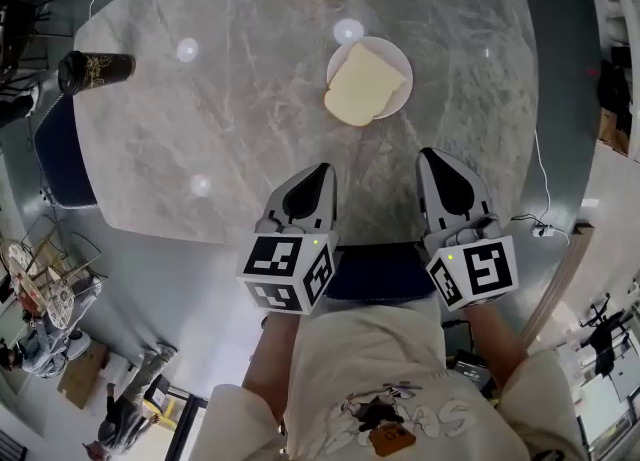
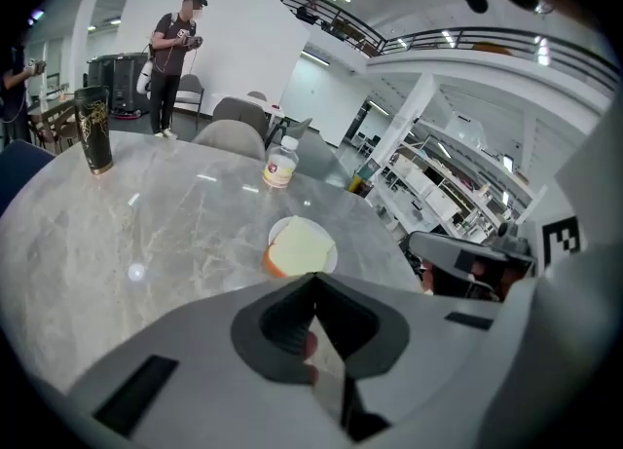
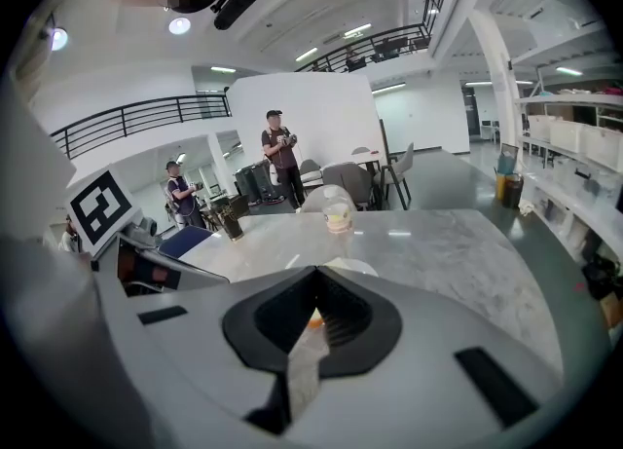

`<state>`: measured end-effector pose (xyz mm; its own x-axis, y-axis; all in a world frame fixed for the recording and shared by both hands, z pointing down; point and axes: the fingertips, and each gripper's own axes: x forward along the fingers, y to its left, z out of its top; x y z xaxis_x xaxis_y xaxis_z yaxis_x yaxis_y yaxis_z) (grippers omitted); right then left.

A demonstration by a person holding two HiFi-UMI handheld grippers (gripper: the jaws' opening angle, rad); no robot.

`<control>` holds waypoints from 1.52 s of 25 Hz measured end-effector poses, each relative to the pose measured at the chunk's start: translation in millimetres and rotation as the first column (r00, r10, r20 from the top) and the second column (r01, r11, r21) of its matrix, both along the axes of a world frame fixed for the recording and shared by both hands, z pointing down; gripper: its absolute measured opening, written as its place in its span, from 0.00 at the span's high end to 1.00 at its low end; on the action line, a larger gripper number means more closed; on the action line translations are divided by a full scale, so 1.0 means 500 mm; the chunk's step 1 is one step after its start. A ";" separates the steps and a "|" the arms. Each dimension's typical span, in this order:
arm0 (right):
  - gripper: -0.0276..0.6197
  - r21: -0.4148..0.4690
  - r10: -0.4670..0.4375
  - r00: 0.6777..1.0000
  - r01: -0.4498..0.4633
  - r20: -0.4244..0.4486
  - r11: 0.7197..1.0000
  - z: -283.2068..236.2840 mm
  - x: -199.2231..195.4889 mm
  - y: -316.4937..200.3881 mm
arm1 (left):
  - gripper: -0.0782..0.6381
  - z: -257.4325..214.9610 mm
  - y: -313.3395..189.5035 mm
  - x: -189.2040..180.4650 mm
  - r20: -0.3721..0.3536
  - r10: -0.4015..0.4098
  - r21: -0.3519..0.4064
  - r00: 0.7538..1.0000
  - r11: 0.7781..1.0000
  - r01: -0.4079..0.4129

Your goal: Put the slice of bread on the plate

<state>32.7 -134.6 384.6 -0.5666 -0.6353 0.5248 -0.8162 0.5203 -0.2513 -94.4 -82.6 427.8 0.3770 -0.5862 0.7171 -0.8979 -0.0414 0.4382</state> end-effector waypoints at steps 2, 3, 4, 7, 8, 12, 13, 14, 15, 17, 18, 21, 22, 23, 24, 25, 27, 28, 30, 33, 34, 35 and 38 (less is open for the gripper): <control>0.95 -0.013 0.001 1.000 -0.001 0.003 1.000 -0.011 0.000 0.019 | 0.88 -0.024 0.014 0.001 -0.021 -0.017 0.028 1.000 0.999 0.017; 0.95 -0.020 0.005 1.000 -0.005 0.009 1.000 -0.018 -0.001 0.029 | 0.88 -0.036 0.021 0.001 -0.029 -0.021 0.044 0.999 0.999 0.023; 0.95 -0.023 0.009 1.000 -0.009 0.014 1.000 -0.027 -0.003 0.039 | 0.88 -0.048 0.027 0.000 -0.029 -0.022 0.057 0.999 0.998 0.023; 0.95 -0.008 0.009 1.000 -0.009 0.023 1.000 -0.062 -0.010 0.074 | 0.88 -0.080 0.052 -0.001 -0.011 -0.014 0.081 1.000 0.997 0.015; 0.95 -0.003 0.005 1.000 -0.005 0.024 1.000 -0.076 -0.012 0.086 | 0.88 -0.094 0.061 0.002 -0.009 -0.009 0.088 1.000 0.996 0.009; 0.95 -0.003 0.016 0.999 -0.016 0.049 1.000 -0.120 -0.008 0.133 | 0.88 -0.153 0.093 0.020 -0.002 0.032 0.132 0.999 0.991 -0.032; 0.95 -0.005 0.022 0.998 -0.022 0.057 1.000 -0.129 -0.007 0.143 | 0.88 -0.165 0.102 0.023 -0.004 0.041 0.142 0.999 0.989 -0.040; 0.95 -0.008 0.026 0.998 -0.026 0.065 1.000 -0.139 -0.006 0.153 | 0.88 -0.177 0.111 0.025 -0.006 0.049 0.151 0.999 0.987 -0.048; 0.95 -0.013 0.030 0.997 -0.029 0.073 0.999 -0.148 -0.005 0.163 | 0.88 -0.188 0.120 0.026 -0.005 0.056 0.159 0.998 0.986 -0.054; 0.95 -0.023 0.035 0.996 -0.033 0.084 0.999 -0.168 -0.004 0.187 | 0.88 -0.211 0.143 0.022 0.007 0.064 0.172 0.998 0.983 -0.064; 0.95 -0.021 0.035 0.996 -0.034 0.084 0.999 -0.179 -0.003 0.200 | 0.88 -0.223 0.154 0.019 0.013 0.065 0.179 0.998 0.982 -0.066; 0.95 -0.013 0.034 0.996 -0.033 0.087 0.999 -0.208 -0.003 0.237 | 0.88 -0.259 0.184 0.016 0.015 0.077 0.204 0.997 0.976 -0.078; 0.95 -0.013 0.034 0.995 -0.033 0.091 0.999 -0.216 -0.006 0.248 | 0.88 -0.270 0.194 0.018 0.015 0.088 0.214 0.996 0.973 -0.089; 0.95 -0.013 0.033 0.995 -0.032 0.097 0.999 -0.224 -0.009 0.259 | 0.88 -0.281 0.205 0.019 0.013 0.100 0.223 0.995 0.970 -0.100; 0.95 -0.011 0.031 0.994 -0.030 0.101 0.999 -0.234 -0.014 0.271 | 0.88 -0.292 0.217 0.022 0.009 0.110 0.231 0.994 0.967 -0.109; 0.95 -0.006 0.027 0.994 -0.026 0.103 1.000 -0.245 -0.019 0.282 | 0.88 -0.304 0.229 0.024 0.002 0.118 0.239 0.993 0.964 -0.115; 0.95 0.009 0.014 0.994 -0.015 0.106 1.000 -0.268 -0.026 0.303 | 0.88 -0.328 0.253 0.030 -0.008 0.124 0.256 0.992 0.959 -0.118; 0.95 0.017 0.007 0.994 -0.009 0.108 1.000 -0.280 -0.030 0.314 | 0.88 -0.339 0.264 0.034 -0.011 0.125 0.264 0.992 0.957 -0.118; 0.95 0.030 -0.006 0.993 0.003 0.114 1.000 -0.299 -0.039 0.338 | 0.88 -0.360 0.287 0.039 -0.017 0.127 0.277 0.992 0.954 -0.118; 0.95 0.047 -0.026 0.993 0.021 0.115 0.999 -0.324 -0.059 0.376 | 0.88 -0.388 0.321 0.041 -0.021 0.132 0.296 0.991 0.948 -0.120; 0.95 0.049 -0.031 0.993 0.026 0.113 0.998 -0.330 -0.065 0.389 | 0.88 -0.395 0.333 0.041 -0.020 0.132 0.301 0.991 0.946 -0.120; 0.95 0.047 -0.034 0.993 0.029 0.115 0.998 -0.333 -0.070 0.404 | 0.88 -0.401 0.345 0.040 -0.020 0.131 0.305 0.991 0.945 -0.119; 0.95 0.043 -0.038 0.991 0.032 0.130 0.999 -0.339 -0.081 0.444 | 0.88 -0.413 0.377 0.037 -0.024 0.129 0.311 0.991 0.943 -0.116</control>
